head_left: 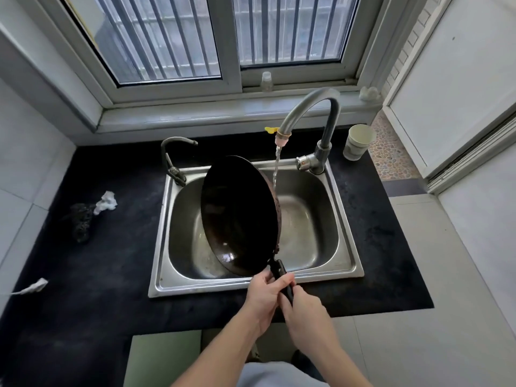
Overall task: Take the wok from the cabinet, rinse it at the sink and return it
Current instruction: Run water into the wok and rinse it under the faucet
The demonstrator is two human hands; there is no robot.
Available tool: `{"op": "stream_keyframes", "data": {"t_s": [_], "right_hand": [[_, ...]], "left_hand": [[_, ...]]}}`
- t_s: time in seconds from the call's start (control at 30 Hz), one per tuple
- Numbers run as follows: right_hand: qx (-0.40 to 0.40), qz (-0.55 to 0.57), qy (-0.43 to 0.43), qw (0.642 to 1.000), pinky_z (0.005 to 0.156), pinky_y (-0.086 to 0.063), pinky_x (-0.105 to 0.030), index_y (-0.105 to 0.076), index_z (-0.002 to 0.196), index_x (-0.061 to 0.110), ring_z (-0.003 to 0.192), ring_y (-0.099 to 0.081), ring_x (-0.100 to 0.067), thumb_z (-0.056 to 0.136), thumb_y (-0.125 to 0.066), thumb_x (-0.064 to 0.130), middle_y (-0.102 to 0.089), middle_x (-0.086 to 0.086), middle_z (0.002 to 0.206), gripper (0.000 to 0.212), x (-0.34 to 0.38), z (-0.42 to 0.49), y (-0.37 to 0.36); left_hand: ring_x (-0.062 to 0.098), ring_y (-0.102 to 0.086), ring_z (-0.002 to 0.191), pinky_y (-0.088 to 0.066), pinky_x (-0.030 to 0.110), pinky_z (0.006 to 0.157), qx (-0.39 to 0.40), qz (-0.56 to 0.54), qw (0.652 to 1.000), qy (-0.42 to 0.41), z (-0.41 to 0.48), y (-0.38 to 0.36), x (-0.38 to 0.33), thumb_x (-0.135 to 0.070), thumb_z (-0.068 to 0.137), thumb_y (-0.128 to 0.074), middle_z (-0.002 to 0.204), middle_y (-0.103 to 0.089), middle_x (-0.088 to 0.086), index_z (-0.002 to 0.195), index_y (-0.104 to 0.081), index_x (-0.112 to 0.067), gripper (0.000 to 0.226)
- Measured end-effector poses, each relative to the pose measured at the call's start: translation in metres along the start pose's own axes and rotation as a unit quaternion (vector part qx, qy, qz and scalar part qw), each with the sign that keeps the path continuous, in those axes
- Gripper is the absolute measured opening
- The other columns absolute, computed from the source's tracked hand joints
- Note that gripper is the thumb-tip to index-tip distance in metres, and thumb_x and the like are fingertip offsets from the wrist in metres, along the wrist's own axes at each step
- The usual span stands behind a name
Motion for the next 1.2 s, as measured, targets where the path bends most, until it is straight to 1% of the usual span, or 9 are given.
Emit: {"op": "stream_keyframes", "data": {"t_s": [0.1, 0.2, 0.37, 0.5, 0.7, 0.8, 1.0, 1.13, 1.2], "right_hand": [[0.015, 0.095, 0.006, 0.995, 0.060, -0.048, -0.016, -0.062, 0.112, 0.016, 0.077, -0.063, -0.003, 0.102, -0.049, 0.035, -0.065, 0.010, 0.087, 0.025, -0.003, 0.004, -0.012], [0.018, 0.154, 0.026, 0.988, 0.057, -0.046, -0.010, -0.061, 0.097, 0.023, 0.069, -0.062, 0.000, 0.102, -0.051, 0.029, -0.063, 0.014, 0.078, 0.012, 0.000, 0.001, -0.019], [0.015, 0.184, 0.024, 0.983, 0.050, -0.043, -0.015, -0.064, 0.084, 0.022, 0.055, -0.060, 0.002, 0.099, -0.056, 0.029, -0.067, 0.006, 0.070, 0.019, -0.003, 0.003, -0.031], [0.014, 0.172, 0.024, 0.985, 0.052, -0.045, -0.015, -0.064, 0.076, 0.027, 0.061, -0.062, 0.003, 0.085, -0.068, 0.019, -0.068, 0.005, 0.067, 0.013, -0.008, 0.004, -0.045], [0.032, 0.204, -0.025, 0.978, 0.042, -0.042, -0.023, -0.062, 0.068, 0.027, 0.038, -0.053, -0.004, 0.077, -0.066, 0.017, -0.059, 0.006, 0.048, 0.014, -0.015, 0.009, -0.069], [0.020, 0.248, -0.035, 0.968, 0.038, -0.040, -0.025, -0.062, 0.072, 0.018, 0.034, -0.050, -0.009, 0.079, -0.064, 0.013, -0.058, 0.000, 0.052, 0.009, -0.014, 0.014, -0.074], [0.003, 0.255, -0.041, 0.966, 0.038, -0.039, -0.023, -0.062, 0.076, 0.016, 0.038, -0.053, -0.008, 0.079, -0.065, 0.015, -0.063, -0.009, 0.064, 0.004, -0.012, 0.023, -0.077], [0.022, 0.277, -0.033, 0.960, 0.034, -0.040, -0.024, -0.060, 0.076, 0.009, 0.034, -0.052, -0.016, 0.086, -0.062, 0.009, -0.059, -0.004, 0.051, 0.010, -0.009, 0.024, -0.079], [0.037, 0.272, -0.033, 0.961, 0.041, -0.049, -0.033, -0.062, 0.074, 0.008, 0.042, -0.058, -0.018, 0.086, -0.063, 0.012, -0.060, -0.004, 0.051, 0.013, -0.013, 0.027, -0.077]], "left_hand": [[0.026, -0.069, 0.085, -0.058, 0.038, 0.083, -0.021, 0.026, 0.999, -0.002, -0.001, 0.010, 0.005, -0.010, 0.087, -0.071, 0.089, -0.071, 0.013, 0.108, -0.064, 0.006, 0.027], [0.024, -0.068, 0.085, -0.056, 0.041, 0.087, -0.025, 0.005, 1.000, 0.003, -0.005, 0.016, 0.008, -0.011, 0.087, -0.071, 0.087, -0.071, 0.012, 0.107, -0.065, 0.002, 0.025], [0.027, -0.072, 0.097, -0.058, 0.040, 0.084, -0.016, -0.056, 0.998, 0.027, -0.010, 0.024, 0.011, -0.009, 0.092, -0.065, 0.105, -0.074, 0.020, 0.113, -0.061, 0.001, 0.025], [0.032, -0.067, 0.113, -0.059, 0.034, 0.084, -0.026, -0.092, 0.993, 0.070, -0.013, 0.032, 0.020, -0.008, 0.092, -0.064, 0.117, -0.069, 0.025, 0.114, -0.066, 0.005, 0.025], [0.027, -0.071, 0.102, -0.057, 0.035, 0.088, 0.014, -0.059, 0.991, 0.116, -0.011, 0.040, 0.031, -0.013, 0.095, -0.061, 0.111, -0.073, 0.020, 0.111, -0.067, 0.009, 0.028], [0.025, -0.072, 0.104, -0.058, 0.031, 0.083, 0.023, -0.036, 0.993, 0.114, -0.007, 0.041, 0.028, -0.015, 0.096, -0.060, 0.110, -0.075, 0.015, 0.111, -0.068, 0.008, 0.029], [0.022, -0.073, 0.097, -0.059, 0.028, 0.078, 0.027, 0.018, 0.995, 0.098, 0.003, 0.041, 0.022, -0.014, 0.093, -0.064, 0.108, -0.075, 0.015, 0.106, -0.072, 0.006, 0.025], [0.026, -0.072, 0.091, -0.059, 0.034, 0.082, 0.011, 0.027, 0.995, 0.097, 0.009, 0.046, 0.023, -0.017, 0.094, -0.063, 0.098, -0.075, 0.018, 0.099, -0.074, 0.004, 0.025], [0.026, -0.071, 0.088, -0.058, 0.035, 0.080, 0.008, 0.029, 0.994, 0.102, 0.011, 0.046, 0.023, -0.017, 0.094, -0.063, 0.094, -0.074, 0.017, 0.094, -0.074, 0.003, 0.023]]}}
Point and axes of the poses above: each hand's wrist, its own z-axis towards the middle knuckle, its own y-axis out of the back of the hand, x = y × z, the point moved 4 cm from there along z, towards the middle knuckle
